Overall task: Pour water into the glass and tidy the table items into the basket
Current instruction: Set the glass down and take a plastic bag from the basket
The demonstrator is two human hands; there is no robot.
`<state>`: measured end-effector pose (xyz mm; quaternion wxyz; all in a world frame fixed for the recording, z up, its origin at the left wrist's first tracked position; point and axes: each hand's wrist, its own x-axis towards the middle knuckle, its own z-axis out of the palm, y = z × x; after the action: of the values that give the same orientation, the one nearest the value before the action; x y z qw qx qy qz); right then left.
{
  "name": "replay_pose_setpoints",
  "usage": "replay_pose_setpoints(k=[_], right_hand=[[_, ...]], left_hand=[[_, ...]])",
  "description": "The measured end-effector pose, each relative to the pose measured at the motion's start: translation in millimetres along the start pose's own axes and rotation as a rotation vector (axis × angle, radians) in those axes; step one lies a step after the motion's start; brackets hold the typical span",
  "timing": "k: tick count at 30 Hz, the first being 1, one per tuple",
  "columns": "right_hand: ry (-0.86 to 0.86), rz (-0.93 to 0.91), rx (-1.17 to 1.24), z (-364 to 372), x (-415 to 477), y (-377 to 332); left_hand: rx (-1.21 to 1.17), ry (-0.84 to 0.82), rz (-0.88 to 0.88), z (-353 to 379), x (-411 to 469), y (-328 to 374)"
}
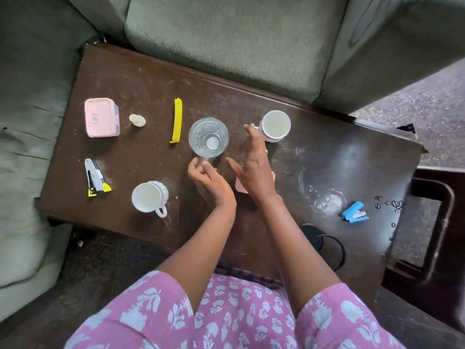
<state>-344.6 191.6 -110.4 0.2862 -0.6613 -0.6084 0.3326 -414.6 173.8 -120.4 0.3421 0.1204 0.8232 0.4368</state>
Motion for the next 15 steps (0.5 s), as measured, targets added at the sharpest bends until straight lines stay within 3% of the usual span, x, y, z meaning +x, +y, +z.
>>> replay_pose_setpoints(k=[5,15], right_hand=[[0.12,0.049,-0.012,-38.5,-21.3,17.1],[0.381,0.116,-0.053,-145.9,-78.2,80.7]], left_hand=[[-0.055,-0.091,-0.026,22.3,-50.2,-7.5],[0.071,-0.385,0.332,79.6,-166.4,-17.0]])
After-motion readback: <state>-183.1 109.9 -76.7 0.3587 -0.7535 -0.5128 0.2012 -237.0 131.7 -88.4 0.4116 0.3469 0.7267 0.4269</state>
